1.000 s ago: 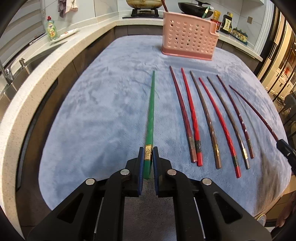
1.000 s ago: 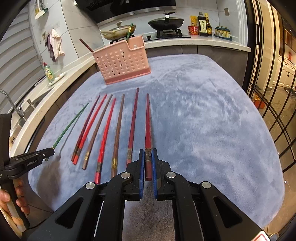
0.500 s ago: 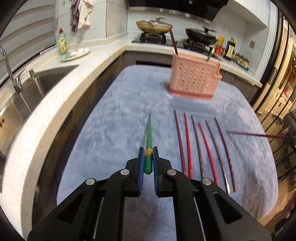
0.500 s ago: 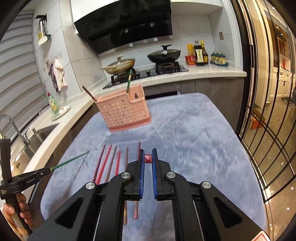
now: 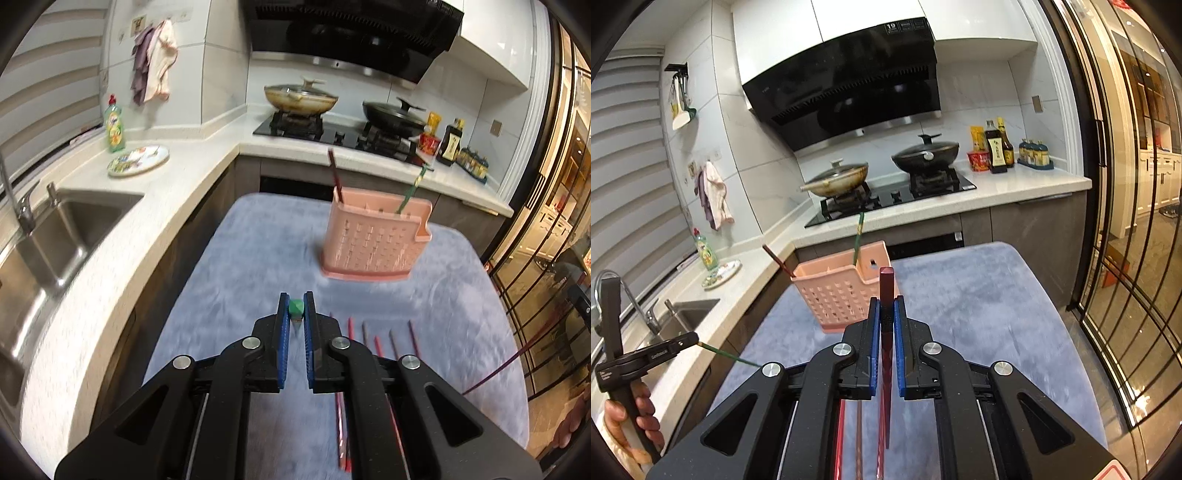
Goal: Organize utensils
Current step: 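Lift both chopsticks and carry them over the pink holder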
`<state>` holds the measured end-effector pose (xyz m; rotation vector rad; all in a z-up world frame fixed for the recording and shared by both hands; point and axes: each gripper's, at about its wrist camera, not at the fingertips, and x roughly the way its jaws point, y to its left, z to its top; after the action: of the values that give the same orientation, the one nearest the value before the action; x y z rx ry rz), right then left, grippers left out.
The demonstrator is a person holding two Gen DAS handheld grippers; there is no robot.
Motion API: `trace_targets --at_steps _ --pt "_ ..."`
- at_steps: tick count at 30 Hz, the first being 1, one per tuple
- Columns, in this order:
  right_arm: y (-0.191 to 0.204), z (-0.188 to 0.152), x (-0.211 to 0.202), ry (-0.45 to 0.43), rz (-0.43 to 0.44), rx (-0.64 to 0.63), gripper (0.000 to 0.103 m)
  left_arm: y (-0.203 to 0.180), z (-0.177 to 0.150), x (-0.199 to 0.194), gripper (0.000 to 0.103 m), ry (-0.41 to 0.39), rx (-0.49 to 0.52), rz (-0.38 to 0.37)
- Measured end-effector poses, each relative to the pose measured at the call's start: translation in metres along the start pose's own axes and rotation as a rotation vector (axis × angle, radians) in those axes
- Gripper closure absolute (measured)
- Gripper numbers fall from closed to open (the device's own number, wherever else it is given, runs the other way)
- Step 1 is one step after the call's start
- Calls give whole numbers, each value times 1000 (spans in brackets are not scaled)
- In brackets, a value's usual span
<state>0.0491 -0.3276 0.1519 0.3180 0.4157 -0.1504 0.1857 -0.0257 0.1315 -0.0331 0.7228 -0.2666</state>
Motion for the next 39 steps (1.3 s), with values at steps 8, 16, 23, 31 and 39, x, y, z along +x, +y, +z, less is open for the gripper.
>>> trace_targets --at_steps 8,16,23,31,39 --pt "16 51 28 -64 88 29 96 -21 65 -8 96 -104 22 -48" --pt "44 116 72 -158 148 45 96 -44 145 -27 96 -292 16 -73" --pt "63 151 121 -206 150 48 96 -60 191 -3 96 -373 -13 -104" --pt "57 134 177 -127 115 67 96 -66 186 57 96 -306 -5 -96" --pt "43 94 219 -14 88 79 96 -61 159 106 96 -201 0 -83"
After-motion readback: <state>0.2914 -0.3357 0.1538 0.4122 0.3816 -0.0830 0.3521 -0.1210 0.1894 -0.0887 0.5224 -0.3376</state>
